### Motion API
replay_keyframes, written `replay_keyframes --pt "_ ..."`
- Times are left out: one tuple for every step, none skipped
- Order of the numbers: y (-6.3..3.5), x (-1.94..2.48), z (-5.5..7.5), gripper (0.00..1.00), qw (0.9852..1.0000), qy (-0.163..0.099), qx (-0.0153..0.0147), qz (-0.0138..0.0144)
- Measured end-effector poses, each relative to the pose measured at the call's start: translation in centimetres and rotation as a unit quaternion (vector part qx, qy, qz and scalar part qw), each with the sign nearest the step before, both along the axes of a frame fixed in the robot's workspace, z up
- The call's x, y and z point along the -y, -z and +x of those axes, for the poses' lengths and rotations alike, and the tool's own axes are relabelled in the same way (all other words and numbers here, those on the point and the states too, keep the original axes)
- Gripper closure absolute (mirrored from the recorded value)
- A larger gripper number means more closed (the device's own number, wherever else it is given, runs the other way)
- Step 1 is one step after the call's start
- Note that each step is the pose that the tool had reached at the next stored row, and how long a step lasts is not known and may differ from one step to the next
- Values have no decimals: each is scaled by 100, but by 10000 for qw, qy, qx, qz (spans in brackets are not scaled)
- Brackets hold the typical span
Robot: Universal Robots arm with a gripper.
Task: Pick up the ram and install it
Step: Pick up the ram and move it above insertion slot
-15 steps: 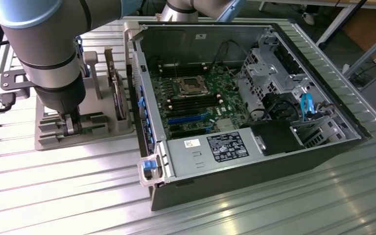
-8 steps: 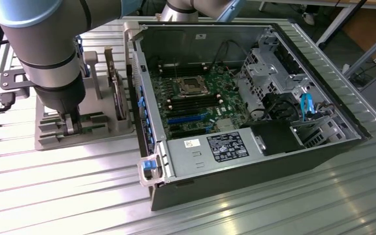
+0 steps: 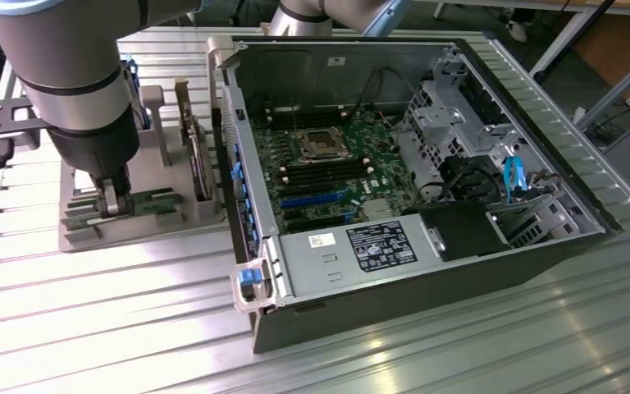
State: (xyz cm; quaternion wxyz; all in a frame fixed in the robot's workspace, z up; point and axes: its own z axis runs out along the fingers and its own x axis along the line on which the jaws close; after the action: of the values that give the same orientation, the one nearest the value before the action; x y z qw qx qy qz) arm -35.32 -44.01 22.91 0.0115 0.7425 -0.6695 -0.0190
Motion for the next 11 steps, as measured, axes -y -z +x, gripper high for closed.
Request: replay_keyframes --pt "-34 0 0 87 10000 0 0 0" --pt "-66 0 0 87 10000 0 1 1" --pt "-102 0 0 87 10000 0 1 0" --pt "-154 0 2 87 10000 0 1 0" --pt "-194 0 4 87 10000 0 0 0" --pt "-221 0 4 87 10000 0 0 0" --pt "-252 0 4 87 10000 0 0 0" --pt "-276 0 5 87 10000 0 0 0" --pt "-300 0 5 87 10000 0 0 0" --pt "-338 0 5 87 10000 0 0 0" --pt "-382 0 6 87 10000 0 1 0"
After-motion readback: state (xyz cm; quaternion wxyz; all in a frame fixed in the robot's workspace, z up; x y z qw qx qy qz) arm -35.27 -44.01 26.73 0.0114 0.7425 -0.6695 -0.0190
